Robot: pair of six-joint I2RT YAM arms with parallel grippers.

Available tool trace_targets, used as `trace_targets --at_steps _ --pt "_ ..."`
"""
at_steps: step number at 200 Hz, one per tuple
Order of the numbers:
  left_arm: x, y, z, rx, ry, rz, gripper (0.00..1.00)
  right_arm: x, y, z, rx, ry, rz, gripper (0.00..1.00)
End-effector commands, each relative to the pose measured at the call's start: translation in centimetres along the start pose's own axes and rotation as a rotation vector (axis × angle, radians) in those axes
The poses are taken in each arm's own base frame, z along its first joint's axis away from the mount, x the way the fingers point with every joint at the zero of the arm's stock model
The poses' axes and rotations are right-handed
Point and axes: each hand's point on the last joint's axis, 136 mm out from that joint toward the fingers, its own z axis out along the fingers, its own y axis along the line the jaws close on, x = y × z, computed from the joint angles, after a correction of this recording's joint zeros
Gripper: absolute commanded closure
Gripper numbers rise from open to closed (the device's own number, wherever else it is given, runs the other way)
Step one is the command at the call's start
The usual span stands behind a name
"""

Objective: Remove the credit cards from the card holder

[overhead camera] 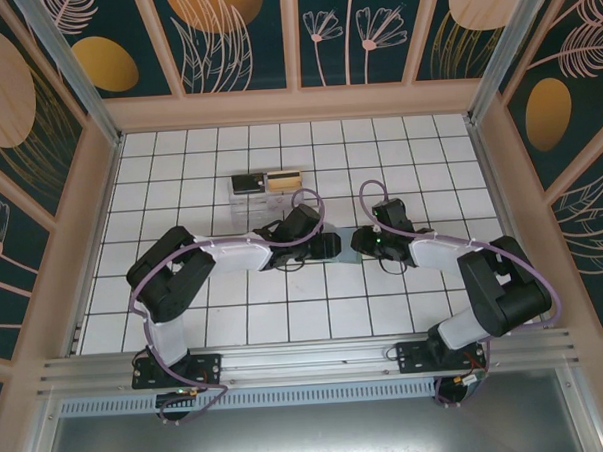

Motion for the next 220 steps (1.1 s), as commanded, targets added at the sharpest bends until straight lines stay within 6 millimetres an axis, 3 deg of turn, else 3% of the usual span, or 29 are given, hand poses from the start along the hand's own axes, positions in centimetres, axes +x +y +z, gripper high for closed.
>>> trace_targets --at_steps 1,54,88,220 --pt "-0.5 -1.3 -1.0 0.041 -0.015 0.016 0.37 2.1 -1.2 0.3 0.034 0.063 0.022 0.65" --pt "-2.2 1.6 -2.7 -0.135 -0.094 0.034 0.37 2.2 -1.2 0.2 0.034 0.062 0.019 0.65" --pt "-2.0 3.4 -2.3 -0.200 -0.075 0.025 0.38 2.2 -1.2 0.2 0.033 0.063 0.021 0.65" --pt "-0.5 2.9 -0.5 -0.133 -0.009 0.018 0.39 2.1 -1.1 0.2 0.035 0.064 0.018 0.65"
